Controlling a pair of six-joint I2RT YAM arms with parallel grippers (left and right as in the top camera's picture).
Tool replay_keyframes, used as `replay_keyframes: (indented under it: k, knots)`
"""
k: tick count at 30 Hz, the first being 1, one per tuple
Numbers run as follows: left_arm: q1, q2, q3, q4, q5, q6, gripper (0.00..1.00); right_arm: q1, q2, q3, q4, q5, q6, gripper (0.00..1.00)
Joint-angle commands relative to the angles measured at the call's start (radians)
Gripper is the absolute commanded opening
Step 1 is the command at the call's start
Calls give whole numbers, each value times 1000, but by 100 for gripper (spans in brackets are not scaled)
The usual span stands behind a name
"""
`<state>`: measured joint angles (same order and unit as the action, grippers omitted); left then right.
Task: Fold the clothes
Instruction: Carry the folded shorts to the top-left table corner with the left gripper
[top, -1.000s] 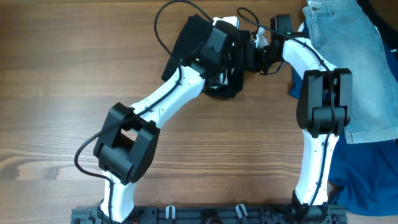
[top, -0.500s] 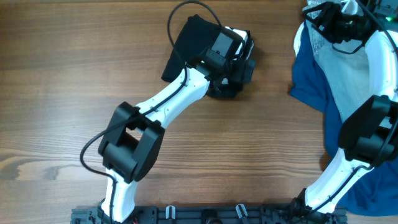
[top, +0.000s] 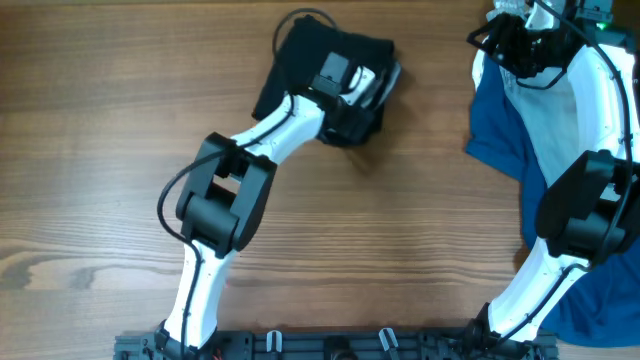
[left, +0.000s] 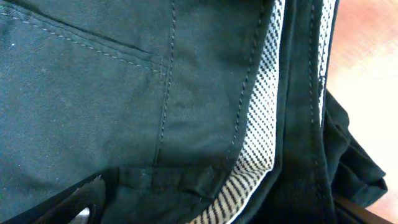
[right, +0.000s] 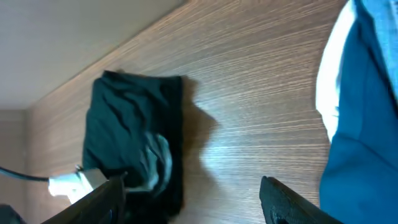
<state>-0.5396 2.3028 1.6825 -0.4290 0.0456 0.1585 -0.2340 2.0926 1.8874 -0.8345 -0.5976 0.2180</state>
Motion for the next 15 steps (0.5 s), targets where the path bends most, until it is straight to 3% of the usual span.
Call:
replay_keyframes:
  k: [1,4,6,10,15]
  knots:
    - [161,159,-45,-24,-111,-191,96,1,11,-4,1,41,-16,70]
    - [278,161,-45,-24,-133,-290,95,2,11,-4,2,41,-17,70]
    - [384,161,-45,-27,-134,-254,95,2,11,-4,3,41,-16,70]
    - [564,161,-45,-30,-66,59,96,2,11,-4,12,41,-16,70]
    - [719,161,-45,-23,-87,441,97,2,11,-4,18,49,-16,70]
